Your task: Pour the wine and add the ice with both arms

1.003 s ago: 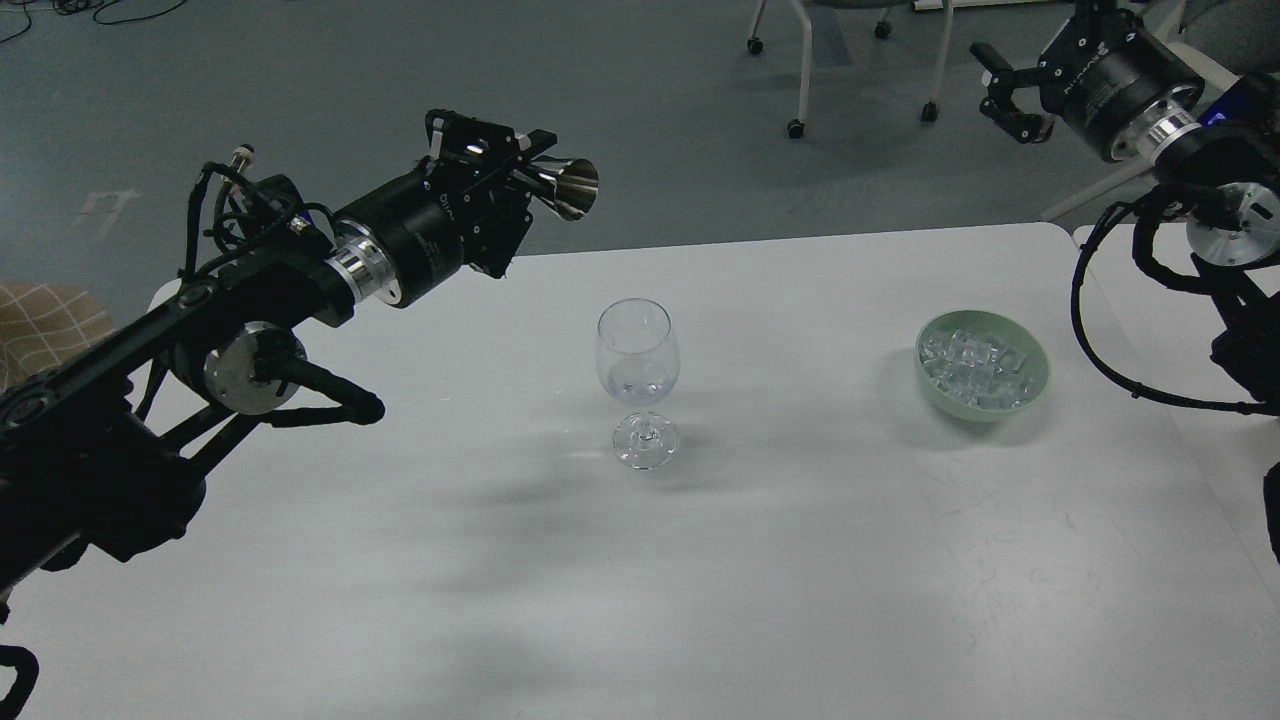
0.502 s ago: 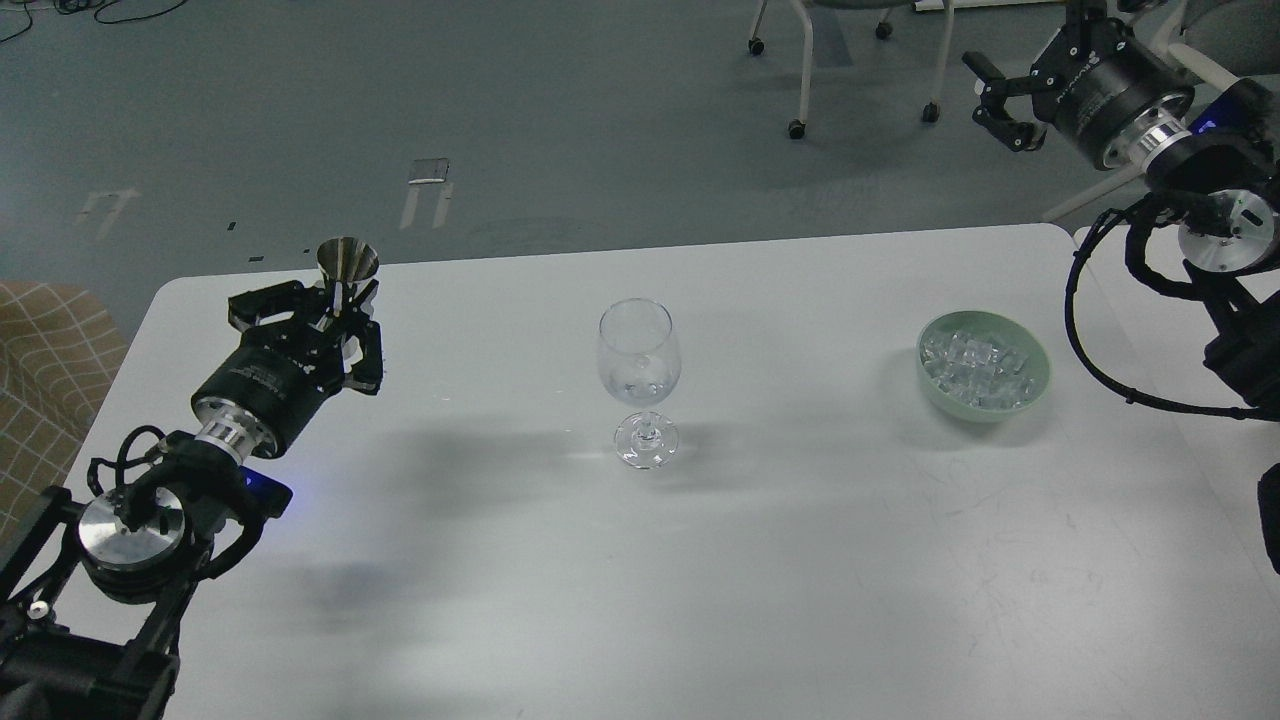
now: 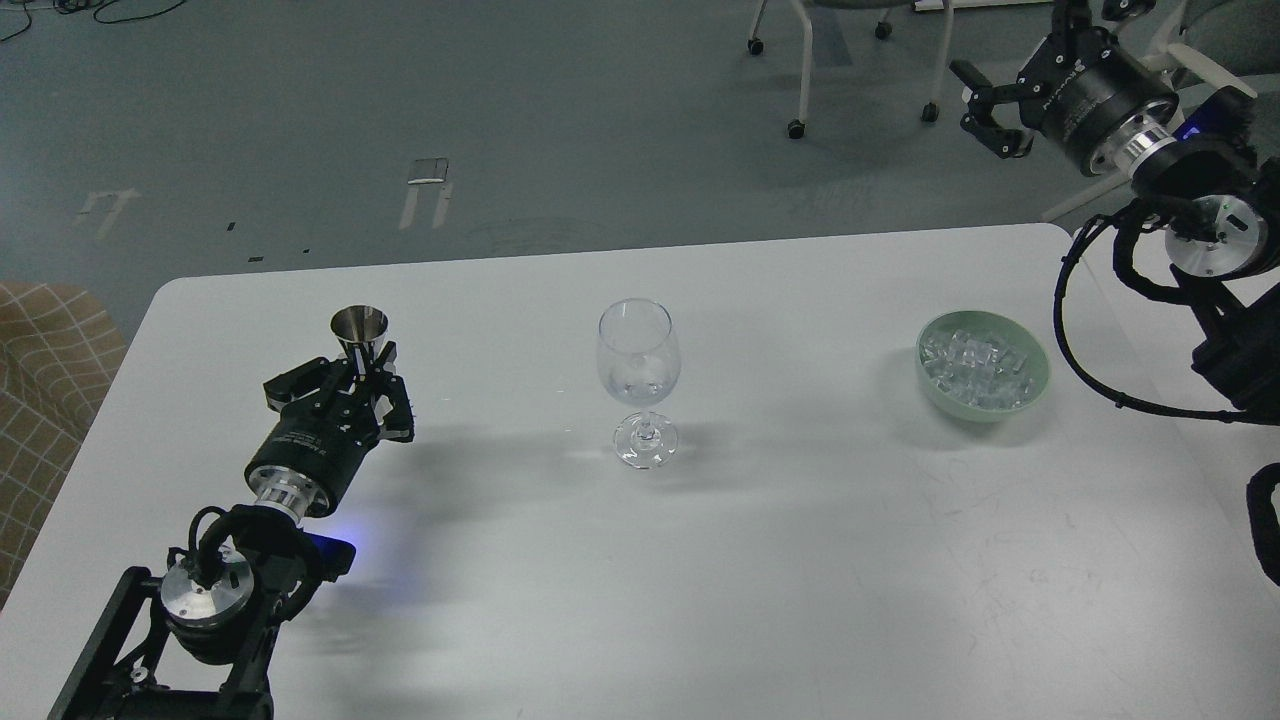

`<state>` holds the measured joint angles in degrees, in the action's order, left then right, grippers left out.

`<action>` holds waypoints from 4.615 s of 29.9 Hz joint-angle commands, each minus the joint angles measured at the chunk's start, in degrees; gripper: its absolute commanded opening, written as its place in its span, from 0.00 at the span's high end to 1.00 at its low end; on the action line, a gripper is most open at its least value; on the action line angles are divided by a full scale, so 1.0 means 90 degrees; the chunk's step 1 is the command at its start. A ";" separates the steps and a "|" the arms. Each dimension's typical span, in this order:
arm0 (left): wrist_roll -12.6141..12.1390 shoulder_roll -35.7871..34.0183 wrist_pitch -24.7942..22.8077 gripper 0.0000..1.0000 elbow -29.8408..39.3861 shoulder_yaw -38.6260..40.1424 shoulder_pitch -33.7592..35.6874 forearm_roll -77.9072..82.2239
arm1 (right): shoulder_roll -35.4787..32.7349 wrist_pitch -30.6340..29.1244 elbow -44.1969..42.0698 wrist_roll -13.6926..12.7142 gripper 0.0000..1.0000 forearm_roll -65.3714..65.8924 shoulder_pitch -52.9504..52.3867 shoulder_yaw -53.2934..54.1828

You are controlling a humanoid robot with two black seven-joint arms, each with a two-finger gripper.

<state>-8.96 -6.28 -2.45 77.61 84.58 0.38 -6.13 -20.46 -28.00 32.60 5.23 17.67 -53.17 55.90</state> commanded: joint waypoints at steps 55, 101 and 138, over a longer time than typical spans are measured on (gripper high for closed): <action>0.0097 0.0004 -0.0109 0.43 -0.0586 -0.0003 0.0115 0.0144 | -0.0012 0.0000 0.0011 -0.0005 0.00 0.0000 0.0038 0.0010; -0.0205 -0.1010 -0.0613 0.02 0.0352 0.0289 -0.1457 0.0173 | -0.0061 0.0000 0.0011 -0.0005 0.00 -0.0010 0.0058 0.0000; 0.1297 -0.2271 -0.2394 0.02 -0.3984 -0.2080 0.4292 0.3357 | -0.0188 0.0000 0.0431 -0.0024 0.00 0.0781 0.0243 -0.0019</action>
<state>0.02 -27.26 -24.39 43.71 71.74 35.23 23.76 -22.15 -28.00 36.08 5.09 24.15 -51.01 55.74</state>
